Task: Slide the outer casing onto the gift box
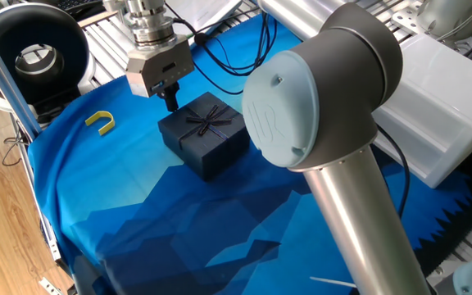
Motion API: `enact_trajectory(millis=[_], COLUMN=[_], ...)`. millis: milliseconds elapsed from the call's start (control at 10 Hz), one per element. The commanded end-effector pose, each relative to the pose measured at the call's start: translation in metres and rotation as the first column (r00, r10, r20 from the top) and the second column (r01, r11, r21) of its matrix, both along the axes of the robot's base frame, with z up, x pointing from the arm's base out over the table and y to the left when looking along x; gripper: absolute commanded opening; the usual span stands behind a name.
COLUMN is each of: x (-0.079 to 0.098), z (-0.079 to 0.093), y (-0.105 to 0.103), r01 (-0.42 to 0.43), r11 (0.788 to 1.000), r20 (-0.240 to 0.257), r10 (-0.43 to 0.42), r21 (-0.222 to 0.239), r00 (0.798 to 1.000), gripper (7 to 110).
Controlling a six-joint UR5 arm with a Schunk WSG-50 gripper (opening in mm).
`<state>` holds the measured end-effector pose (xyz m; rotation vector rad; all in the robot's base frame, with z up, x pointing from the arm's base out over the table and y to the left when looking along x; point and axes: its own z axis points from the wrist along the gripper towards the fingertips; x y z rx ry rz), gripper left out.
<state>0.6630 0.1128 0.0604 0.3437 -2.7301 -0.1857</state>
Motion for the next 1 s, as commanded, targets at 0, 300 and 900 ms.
enact_trajectory(millis=[0, 300, 900], x=[-0.003, -0.006, 0.015], z=[0.006, 0.01, -0.007], y=[0.002, 0.003, -0.003], r01=[0.001, -0.002, 0.002], r11=[1.0, 1.0, 1.0], r20=[-0.006, -0.009, 0.014], r10=[-0.001, 0.002, -0.002], r21=[0.016, 0.022, 0.01], r00=[1.0, 1.0, 1.0], gripper=[7, 7, 7])
